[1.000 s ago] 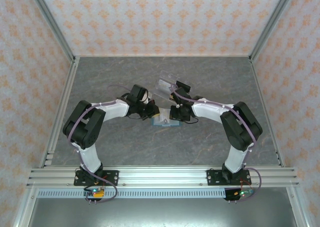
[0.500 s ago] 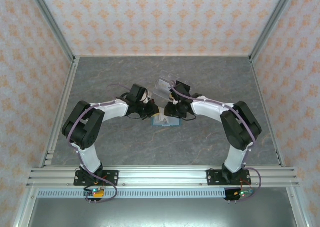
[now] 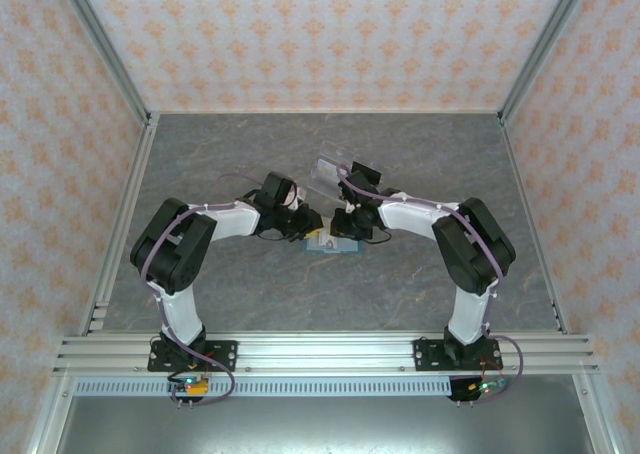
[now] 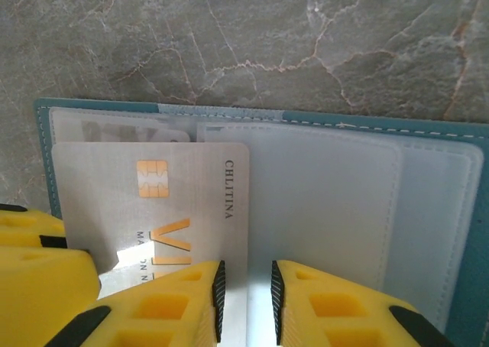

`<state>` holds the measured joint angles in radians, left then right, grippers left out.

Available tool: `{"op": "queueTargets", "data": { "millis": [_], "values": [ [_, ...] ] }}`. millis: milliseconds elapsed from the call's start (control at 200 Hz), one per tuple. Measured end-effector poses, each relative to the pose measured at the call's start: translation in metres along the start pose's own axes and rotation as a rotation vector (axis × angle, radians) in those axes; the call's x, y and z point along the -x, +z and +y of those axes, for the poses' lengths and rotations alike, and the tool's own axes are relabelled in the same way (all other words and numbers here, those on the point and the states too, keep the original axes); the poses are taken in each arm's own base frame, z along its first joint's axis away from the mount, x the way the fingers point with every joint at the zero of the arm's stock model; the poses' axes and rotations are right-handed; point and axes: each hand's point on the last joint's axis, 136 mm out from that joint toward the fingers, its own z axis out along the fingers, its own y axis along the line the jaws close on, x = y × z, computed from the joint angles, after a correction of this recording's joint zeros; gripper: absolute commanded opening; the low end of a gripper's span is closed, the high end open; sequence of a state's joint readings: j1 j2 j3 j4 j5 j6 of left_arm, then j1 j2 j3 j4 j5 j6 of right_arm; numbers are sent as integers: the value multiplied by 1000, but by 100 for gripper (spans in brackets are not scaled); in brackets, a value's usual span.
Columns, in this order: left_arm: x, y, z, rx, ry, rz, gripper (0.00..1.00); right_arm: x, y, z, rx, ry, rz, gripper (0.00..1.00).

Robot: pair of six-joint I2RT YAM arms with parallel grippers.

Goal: Take the credit cards out of the card holder

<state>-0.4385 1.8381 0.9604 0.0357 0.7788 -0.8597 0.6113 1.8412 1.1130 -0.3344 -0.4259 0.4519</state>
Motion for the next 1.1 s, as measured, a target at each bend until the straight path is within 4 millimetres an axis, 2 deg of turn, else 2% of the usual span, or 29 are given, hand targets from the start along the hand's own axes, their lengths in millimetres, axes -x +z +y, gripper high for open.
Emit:
{"op": "queueTargets", "data": {
  "millis": [55, 210, 385, 541, 701, 841, 961, 1101],
  "values": [
    [0, 0, -1, -3, 2, 1, 18, 0, 0, 0, 2, 0, 0, 25],
    [0, 0, -1, -3, 5, 2, 2, 0, 0, 0, 2, 0, -1, 26],
    [-1, -5, 2, 34, 47, 0, 0, 3, -7, 4, 30, 10, -22, 35],
    [-1, -34, -3, 77, 96, -41, 0, 15, -36, 18, 103, 12, -108, 45],
    [7, -68, -21, 75, 140, -121, 0, 37, -69, 37, 197, 15, -229, 56],
    [11, -88, -36, 66, 163, -189, 0, 43, -79, 44, 265, 36, -271, 65],
    [16, -103, -50, 36, 159, -252, 0, 47, -84, 52, 346, 77, -271, 68],
    [28, -120, -80, -66, 139, -341, 0, 66, -102, 65, 518, 163, -276, 69]
  ]
}}
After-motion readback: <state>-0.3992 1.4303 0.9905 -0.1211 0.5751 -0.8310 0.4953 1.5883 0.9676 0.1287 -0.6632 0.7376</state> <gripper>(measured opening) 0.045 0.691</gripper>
